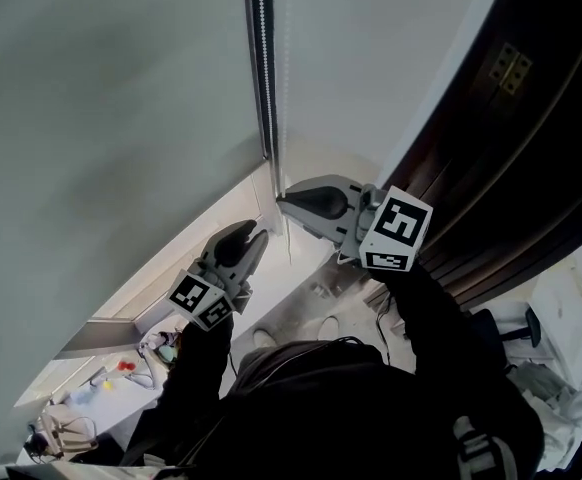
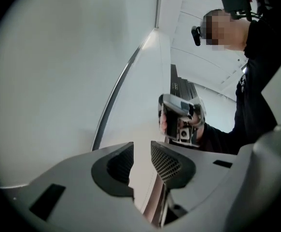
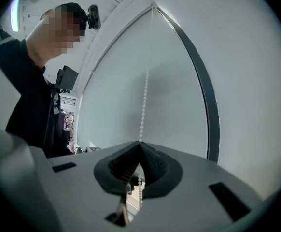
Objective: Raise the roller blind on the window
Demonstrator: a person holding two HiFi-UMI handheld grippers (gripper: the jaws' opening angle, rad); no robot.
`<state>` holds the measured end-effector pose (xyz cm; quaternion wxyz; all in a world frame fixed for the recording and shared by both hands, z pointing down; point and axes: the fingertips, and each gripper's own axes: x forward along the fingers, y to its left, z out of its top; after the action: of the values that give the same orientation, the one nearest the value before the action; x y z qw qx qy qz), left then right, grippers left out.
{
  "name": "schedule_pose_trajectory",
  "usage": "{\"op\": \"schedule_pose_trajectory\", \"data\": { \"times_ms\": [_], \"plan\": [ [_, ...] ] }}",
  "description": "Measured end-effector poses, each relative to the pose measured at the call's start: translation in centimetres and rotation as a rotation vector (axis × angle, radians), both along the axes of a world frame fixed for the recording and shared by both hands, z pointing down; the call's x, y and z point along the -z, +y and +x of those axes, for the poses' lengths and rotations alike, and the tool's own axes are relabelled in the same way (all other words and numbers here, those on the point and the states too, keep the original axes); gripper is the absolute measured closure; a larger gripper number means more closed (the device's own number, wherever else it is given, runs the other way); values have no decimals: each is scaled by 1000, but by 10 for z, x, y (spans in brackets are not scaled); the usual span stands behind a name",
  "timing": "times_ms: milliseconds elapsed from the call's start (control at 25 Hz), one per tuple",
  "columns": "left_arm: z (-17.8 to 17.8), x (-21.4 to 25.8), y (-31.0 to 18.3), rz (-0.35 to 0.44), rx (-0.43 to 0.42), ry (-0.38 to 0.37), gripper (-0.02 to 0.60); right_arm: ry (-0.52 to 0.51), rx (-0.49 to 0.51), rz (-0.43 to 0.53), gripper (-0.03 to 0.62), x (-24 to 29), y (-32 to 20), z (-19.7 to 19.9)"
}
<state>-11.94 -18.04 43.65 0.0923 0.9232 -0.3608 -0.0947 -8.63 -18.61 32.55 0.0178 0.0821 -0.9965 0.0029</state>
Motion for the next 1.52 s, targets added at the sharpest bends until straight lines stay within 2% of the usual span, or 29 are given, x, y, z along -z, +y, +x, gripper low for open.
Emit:
{"op": "schedule_pose_trajectory", "data": {
  "times_ms": [200,320,440,560,720,840,1120,1160,1200,1320,1400,1520],
  "plan": [
    [2,15,5,21,-1,-6,476,90,1,-145,588,-99,2,-4],
    [6,27,6,32,-31,-5,439,123,0,-239,588,-156,11,-3],
    [16,41,9,41,-81,-37,419,124,12,-270,588,-186,24,-4],
    [28,54,10,44,-153,-69,399,111,27,-261,588,-192,33,-6],
    [33,70,5,45,-209,-98,399,103,37,-251,588,-191,36,-8],
    [37,77,1,60,-223,-128,399,102,48,-262,588,-193,38,-5],
    [46,99,3,91,-252,-119,402,100,53,-265,588,-195,43,-7],
    [46,102,4,102,-246,-120,430,100,54,-266,588,-195,44,-6],
    [46,105,4,114,-240,-125,492,101,54,-266,588,-194,45,-6],
    [49,108,8,117,-246,-143,569,108,48,-263,588,-196,44,-3],
    [50,108,9,98,-259,-134,574,106,48,-270,586,-197,43,-1],
    [50,107,11,81,-264,-74,574,110,71,-290,586,-201,46,0]
  ]
}}
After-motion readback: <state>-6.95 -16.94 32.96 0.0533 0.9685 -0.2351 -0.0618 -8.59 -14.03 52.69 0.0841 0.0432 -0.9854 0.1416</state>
